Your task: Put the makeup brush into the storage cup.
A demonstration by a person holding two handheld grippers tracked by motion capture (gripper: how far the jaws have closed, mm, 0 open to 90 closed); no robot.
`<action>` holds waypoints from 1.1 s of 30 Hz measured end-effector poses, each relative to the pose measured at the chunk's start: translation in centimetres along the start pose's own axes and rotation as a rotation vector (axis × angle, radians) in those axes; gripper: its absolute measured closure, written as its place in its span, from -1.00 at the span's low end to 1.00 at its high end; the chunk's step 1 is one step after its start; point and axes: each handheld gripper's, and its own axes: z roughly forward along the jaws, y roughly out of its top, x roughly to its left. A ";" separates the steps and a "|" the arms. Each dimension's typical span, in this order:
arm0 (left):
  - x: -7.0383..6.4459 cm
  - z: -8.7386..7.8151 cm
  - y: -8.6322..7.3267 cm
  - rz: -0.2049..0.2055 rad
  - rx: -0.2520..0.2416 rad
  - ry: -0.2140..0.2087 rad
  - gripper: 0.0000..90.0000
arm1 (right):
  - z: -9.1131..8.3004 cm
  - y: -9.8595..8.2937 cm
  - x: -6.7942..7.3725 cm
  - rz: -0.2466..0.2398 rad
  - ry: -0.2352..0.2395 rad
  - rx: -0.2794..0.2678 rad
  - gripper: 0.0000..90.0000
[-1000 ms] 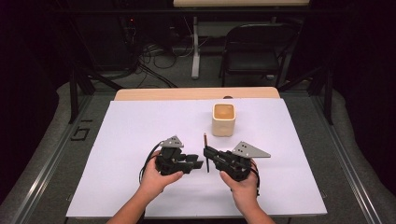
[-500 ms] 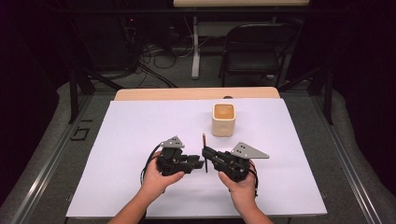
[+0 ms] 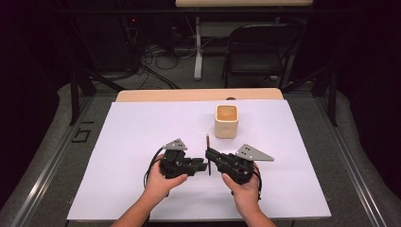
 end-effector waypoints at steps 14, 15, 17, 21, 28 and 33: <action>-0.5 0.6 0.0 0.001 -0.003 -0.024 0.60 | 0.1 0.0 0.4 0.007 0.010 -0.006 0.86; -0.5 0.6 0.0 0.000 -0.004 -0.024 0.62 | 0.2 0.0 0.4 0.005 0.011 -0.006 0.86; -0.5 0.6 0.0 -0.002 -0.006 -0.027 0.66 | 0.2 -0.1 0.5 0.008 0.013 -0.006 0.86; -0.5 0.7 -0.1 -0.005 -0.005 -0.030 0.72 | 0.2 -0.2 0.4 0.017 0.015 -0.008 0.85; -0.5 0.8 -0.1 -0.011 -0.002 -0.045 0.84 | 0.3 -0.2 0.4 0.024 0.016 0.000 0.85; -0.5 0.8 -0.2 -0.011 0.002 -0.044 0.87 | 0.3 -0.3 0.4 0.022 0.016 0.003 0.86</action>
